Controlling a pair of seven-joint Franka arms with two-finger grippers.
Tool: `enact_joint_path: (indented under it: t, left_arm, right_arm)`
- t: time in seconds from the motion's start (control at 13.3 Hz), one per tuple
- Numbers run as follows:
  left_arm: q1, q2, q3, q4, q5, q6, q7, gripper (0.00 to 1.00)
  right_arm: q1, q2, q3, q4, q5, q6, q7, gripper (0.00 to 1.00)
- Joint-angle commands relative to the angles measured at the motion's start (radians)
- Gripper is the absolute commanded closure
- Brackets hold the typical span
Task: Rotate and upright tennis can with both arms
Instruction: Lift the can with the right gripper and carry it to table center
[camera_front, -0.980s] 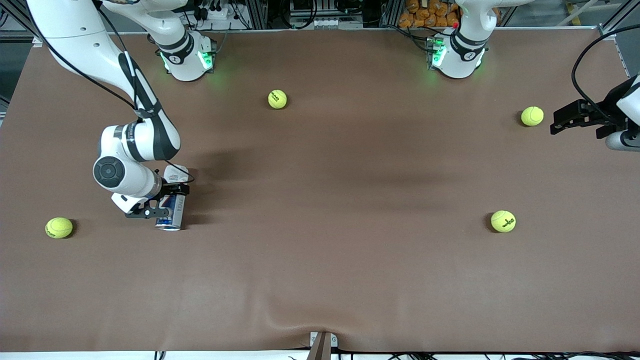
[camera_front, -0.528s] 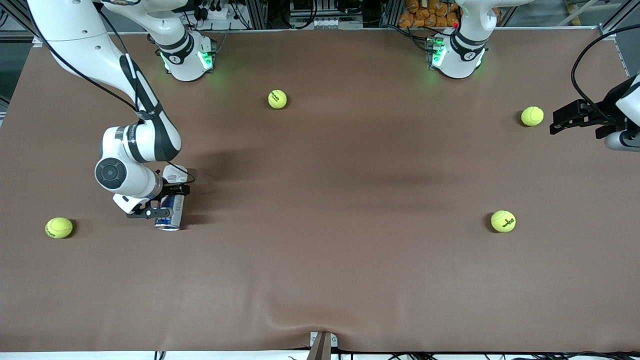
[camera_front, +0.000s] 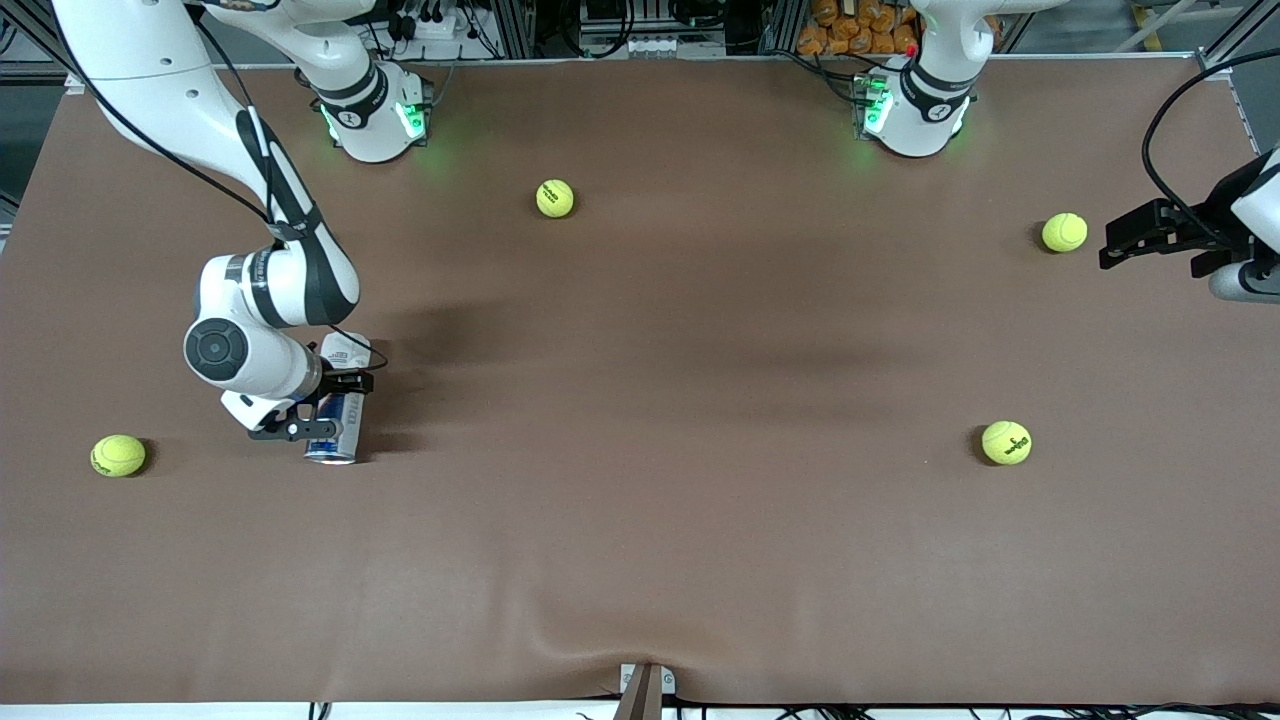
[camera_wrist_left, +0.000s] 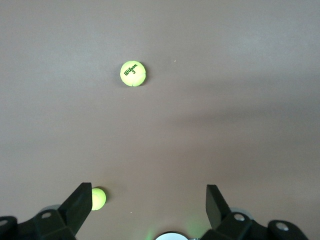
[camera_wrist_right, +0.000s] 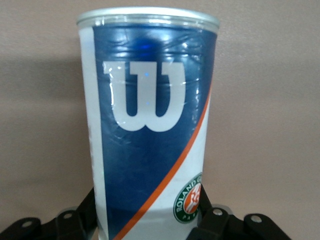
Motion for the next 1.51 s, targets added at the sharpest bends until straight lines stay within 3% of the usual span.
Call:
enact_joint_path:
  t: [0.0, 0.3, 0.68, 1.13, 1.43]
  left_arm:
    - [0.007, 0.009, -0.005, 0.013, -0.009, -0.014, 0.027, 0.0]
    - [0.008, 0.009, -0.005, 0.013, -0.009, -0.014, 0.027, 0.0]
    - [0.01, 0.009, -0.005, 0.015, -0.009, -0.014, 0.027, 0.0]
    - [0.012, 0.011, -0.005, 0.013, -0.02, -0.014, 0.029, 0.0]
    - [0.01, 0.011, -0.005, 0.012, -0.021, -0.014, 0.027, 0.0]
  right_arm:
    - [0.038, -0.002, 0.005, 0.088, -0.019, -0.124, 0.01, 0.23]
    - [0.171, 0.009, 0.004, 0.248, -0.02, -0.27, 0.007, 0.23]
    - [0.372, 0.027, 0.004, 0.288, -0.049, -0.263, 0.015, 0.23]
    - [0.645, 0.116, 0.005, 0.422, -0.307, -0.243, 0.006, 0.23]
    - [0.755, 0.177, 0.005, 0.49, -0.376, -0.243, -0.066, 0.23]
